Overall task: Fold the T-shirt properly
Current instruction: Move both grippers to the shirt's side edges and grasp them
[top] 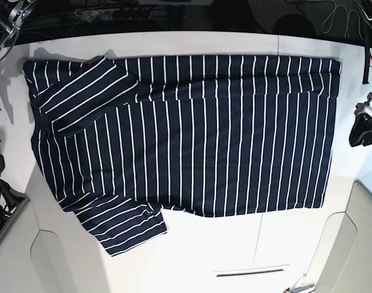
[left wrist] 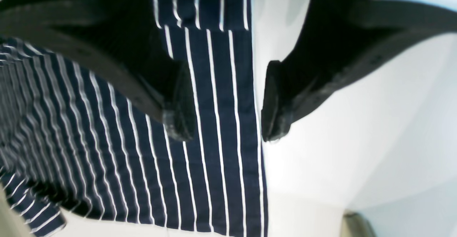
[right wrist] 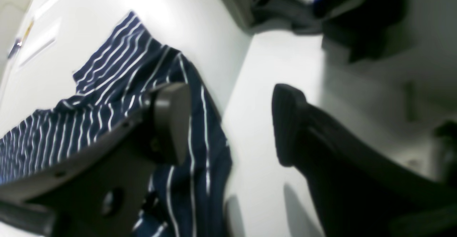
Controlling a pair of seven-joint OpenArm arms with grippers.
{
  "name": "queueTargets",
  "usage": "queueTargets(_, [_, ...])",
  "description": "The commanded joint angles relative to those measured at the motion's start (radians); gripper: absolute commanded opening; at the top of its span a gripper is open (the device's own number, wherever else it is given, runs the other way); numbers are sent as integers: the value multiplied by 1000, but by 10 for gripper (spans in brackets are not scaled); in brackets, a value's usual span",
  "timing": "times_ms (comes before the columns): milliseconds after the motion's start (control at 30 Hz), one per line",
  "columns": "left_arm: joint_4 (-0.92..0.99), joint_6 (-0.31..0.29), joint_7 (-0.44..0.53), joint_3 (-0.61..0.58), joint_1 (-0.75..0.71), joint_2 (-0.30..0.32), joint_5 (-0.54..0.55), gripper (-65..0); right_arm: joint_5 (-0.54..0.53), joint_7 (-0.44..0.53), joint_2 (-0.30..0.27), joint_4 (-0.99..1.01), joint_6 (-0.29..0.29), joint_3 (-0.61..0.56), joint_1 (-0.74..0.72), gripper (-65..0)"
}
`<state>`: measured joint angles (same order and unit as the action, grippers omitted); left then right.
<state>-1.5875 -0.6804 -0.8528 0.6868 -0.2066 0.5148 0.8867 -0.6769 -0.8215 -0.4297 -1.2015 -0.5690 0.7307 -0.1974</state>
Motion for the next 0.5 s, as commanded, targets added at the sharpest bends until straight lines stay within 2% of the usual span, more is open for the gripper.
queueTargets(0, [-10, 17, 34, -15, 28, 21, -2, -316, -8, 41, -21, 16, -3, -18, -43, -291])
queueTargets(167, [67, 58, 79, -112, 157, 21, -95, -316, 88, 183, -13, 169, 0, -111, -153, -290])
queueTargets(333, [248, 56, 114, -184, 298, 24, -121, -315, 122, 197, -13, 297, 0, -131, -229, -289])
queueTargets(467, [446, 56, 199, -251, 432, 40, -197, -314, 158, 239, -13, 375, 0, -131, -263, -289])
